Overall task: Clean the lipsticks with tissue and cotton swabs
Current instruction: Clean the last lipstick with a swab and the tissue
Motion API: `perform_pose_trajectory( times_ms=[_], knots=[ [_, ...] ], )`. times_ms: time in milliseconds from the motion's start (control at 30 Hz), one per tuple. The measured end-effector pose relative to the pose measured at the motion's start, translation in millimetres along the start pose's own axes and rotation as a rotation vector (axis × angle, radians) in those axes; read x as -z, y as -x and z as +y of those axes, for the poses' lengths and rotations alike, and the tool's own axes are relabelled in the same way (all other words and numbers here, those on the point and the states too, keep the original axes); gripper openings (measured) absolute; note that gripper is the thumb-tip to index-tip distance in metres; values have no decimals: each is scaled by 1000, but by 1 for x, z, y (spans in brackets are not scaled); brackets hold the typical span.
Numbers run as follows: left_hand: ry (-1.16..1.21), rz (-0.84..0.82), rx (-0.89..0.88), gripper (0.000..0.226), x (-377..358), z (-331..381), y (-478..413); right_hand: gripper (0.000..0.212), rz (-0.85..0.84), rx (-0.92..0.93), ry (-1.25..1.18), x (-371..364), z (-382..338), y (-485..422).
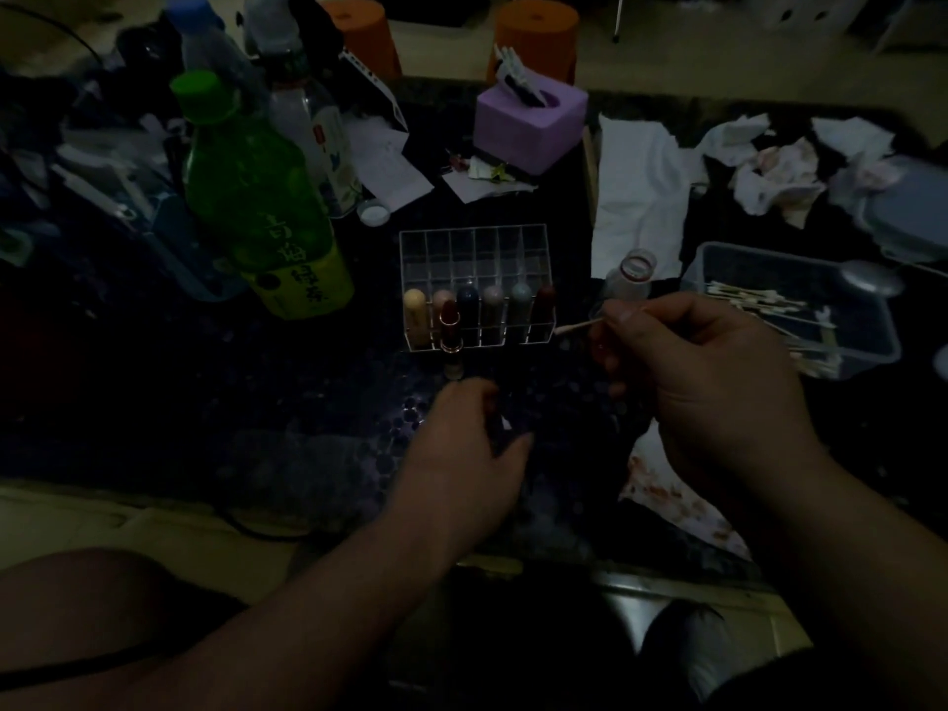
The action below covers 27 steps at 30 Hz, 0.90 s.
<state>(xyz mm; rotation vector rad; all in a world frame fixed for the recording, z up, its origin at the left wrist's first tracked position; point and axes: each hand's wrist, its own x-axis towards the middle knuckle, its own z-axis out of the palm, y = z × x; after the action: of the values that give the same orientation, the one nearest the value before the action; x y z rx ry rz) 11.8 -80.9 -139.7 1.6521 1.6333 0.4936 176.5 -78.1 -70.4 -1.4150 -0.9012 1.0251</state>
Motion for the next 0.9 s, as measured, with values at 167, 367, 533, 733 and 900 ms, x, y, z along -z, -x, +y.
perform_pose_trajectory(
  times_ms=[167,367,533,733,900],
  knots=[
    [155,109,-14,67,-19,13,-12,14,7,-12,-4,4,0,3],
    [101,182,-16,64,-29,24,-29,16,22,-19,-27,17,-3,8],
    [158,286,-17,37,-37,26,-36,14,24,1,-52,24,-5,10],
    [234,234,-6,16,-43,26,-33,14,-20,18,-74,32,-7,9],
    [434,-4,-5,16,-23,42,-5,14,-73,1,-85,38,-10,8]
  ],
)
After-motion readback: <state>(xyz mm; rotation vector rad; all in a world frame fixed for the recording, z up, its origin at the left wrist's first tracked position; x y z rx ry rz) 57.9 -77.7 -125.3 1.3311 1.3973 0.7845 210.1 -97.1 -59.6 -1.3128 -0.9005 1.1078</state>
